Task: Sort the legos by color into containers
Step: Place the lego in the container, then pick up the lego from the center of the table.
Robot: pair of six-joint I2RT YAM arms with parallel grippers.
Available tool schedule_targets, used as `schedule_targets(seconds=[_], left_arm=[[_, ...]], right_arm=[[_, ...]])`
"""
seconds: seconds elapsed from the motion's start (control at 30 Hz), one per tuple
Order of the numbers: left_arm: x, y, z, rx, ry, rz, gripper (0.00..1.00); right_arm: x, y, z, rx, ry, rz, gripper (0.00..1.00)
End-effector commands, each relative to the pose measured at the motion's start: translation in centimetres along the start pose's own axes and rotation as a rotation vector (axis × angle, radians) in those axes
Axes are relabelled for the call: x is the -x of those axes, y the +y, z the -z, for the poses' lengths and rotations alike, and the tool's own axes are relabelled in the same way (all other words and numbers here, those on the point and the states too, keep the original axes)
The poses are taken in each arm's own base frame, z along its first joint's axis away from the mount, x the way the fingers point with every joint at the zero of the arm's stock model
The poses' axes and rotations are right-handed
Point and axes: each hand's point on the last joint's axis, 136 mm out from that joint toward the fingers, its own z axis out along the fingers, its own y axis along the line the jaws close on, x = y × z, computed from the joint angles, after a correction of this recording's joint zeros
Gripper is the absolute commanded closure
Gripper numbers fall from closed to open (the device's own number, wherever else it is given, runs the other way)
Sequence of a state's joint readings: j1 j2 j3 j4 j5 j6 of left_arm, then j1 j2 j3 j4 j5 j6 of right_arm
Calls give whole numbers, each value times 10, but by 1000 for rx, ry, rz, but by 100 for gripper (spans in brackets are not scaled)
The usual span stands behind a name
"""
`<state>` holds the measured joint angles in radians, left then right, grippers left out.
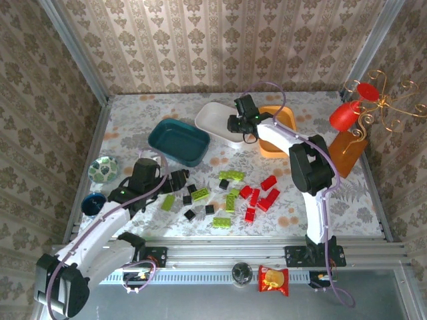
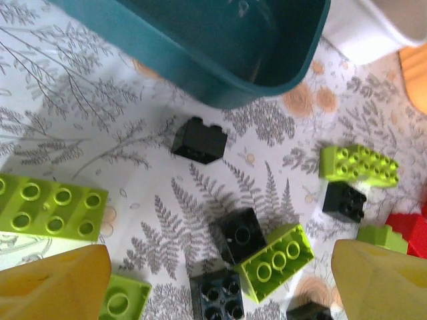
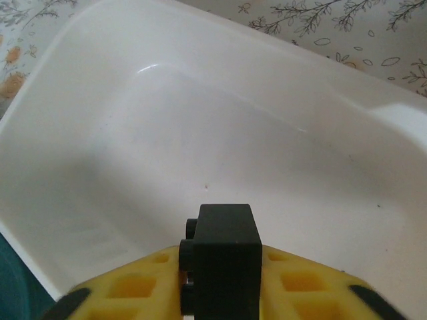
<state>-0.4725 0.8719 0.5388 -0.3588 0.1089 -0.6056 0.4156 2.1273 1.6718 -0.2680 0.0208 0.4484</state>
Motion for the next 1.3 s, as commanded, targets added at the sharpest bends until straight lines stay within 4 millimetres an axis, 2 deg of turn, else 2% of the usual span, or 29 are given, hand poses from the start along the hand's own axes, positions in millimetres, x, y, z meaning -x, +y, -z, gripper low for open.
schedule_targets(seconds=[0.0, 0.07, 0.17, 0.27, 0.33, 0.47, 0.63, 0.77, 0.9, 1.0, 1.27], left_arm=[[-11, 3, 6, 34, 37, 7, 13], [-16, 5, 5, 39, 50, 11, 13], [-21, 7, 5, 52, 66, 9, 17], [-24, 9, 4, 66, 78, 1, 25], [-26, 10, 0, 73, 90, -7, 29], [-28, 12, -15, 94, 118, -26, 29], [-5, -1, -38, 69, 71, -100, 23], [8, 8, -59, 161, 75, -177, 20], [18, 14, -79, 207, 57, -209, 22], [22, 14, -92, 224, 68, -228, 35], [16, 16, -117, 253, 102, -278, 32]], right_arm=[[23, 15, 11, 46, -50, 3, 56], [28, 16, 18, 54, -64, 0, 49], [34, 20, 35, 74, -91, -5, 44], [31, 22, 55, 96, -104, -20, 40], [24, 21, 69, 118, -111, -30, 40], [-1, 16, 94, 137, -108, -46, 39], [-32, 3, 114, 136, -87, -55, 39], [-45, -8, 128, 114, -88, -50, 38], [-45, -12, 143, 105, -115, -41, 38], [-42, -12, 150, 105, -132, -39, 37], [-34, -9, 162, 124, -167, -39, 37]])
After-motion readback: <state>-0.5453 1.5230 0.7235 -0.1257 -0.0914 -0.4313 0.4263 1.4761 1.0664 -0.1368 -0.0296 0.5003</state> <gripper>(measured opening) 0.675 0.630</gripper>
